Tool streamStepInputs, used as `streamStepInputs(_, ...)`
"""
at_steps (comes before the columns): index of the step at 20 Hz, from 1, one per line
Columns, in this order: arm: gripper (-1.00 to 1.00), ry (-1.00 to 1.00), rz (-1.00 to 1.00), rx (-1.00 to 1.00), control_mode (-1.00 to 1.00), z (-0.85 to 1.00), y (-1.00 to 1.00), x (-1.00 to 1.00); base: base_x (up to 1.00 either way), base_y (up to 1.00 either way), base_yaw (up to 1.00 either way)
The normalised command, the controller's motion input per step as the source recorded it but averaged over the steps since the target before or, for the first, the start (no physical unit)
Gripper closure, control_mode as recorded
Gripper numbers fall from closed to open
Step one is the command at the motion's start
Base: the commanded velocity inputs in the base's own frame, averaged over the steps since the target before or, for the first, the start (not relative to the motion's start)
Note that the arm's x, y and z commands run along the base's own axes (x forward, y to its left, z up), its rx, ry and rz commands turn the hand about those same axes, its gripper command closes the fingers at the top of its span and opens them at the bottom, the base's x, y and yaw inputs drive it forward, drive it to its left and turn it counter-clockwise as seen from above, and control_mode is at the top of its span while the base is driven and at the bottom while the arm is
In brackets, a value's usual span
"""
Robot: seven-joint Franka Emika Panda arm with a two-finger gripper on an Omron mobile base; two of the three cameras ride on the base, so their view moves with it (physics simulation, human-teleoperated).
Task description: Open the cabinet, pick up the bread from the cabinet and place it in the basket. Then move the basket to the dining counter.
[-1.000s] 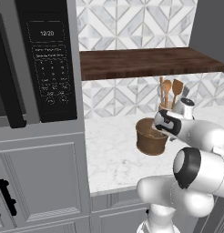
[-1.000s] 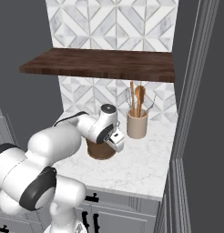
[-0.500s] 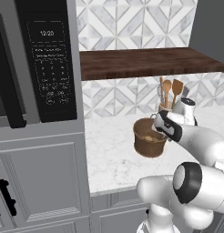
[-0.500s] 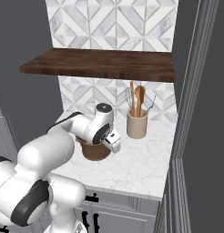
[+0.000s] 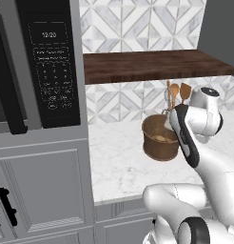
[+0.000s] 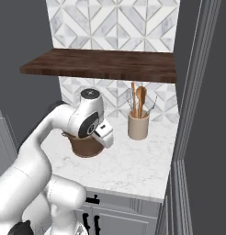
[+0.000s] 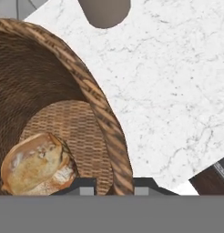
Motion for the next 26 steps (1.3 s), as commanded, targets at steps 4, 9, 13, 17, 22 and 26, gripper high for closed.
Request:
streamStepInputs(4, 1.0, -0.11, 0.0, -0.01, -1.0, 0.74, 0.0, -0.5, 0.0, 0.0, 0.0)
streamStepInputs(9, 1.0, -0.22, 0.05, 0.02, -1.0, 0.59, 0.0, -0.41, 0.0, 0.0, 0.0)
streamStepInputs(13, 1.0, -0.11, 0.04, 0.01, 1.0, 0.23, 0.0, -0.21, -0.21, 0.0, 0.05)
streamStepInputs(17, 1.0, 0.0, 0.0, 0.0, 1.0, 0.0, 0.0, 0.0, -0.47, 0.23, 0.12)
streamStepInputs(22, 1.0, 0.0, 0.0, 0.0, 1.0, 0.0, 0.0, 0.0, -0.77, 0.83, 0.15)
streamStepInputs(26, 1.0, 0.0, 0.0, 0.0, 1.0, 0.0, 0.0, 0.0, -1.0, 0.9, 0.0)
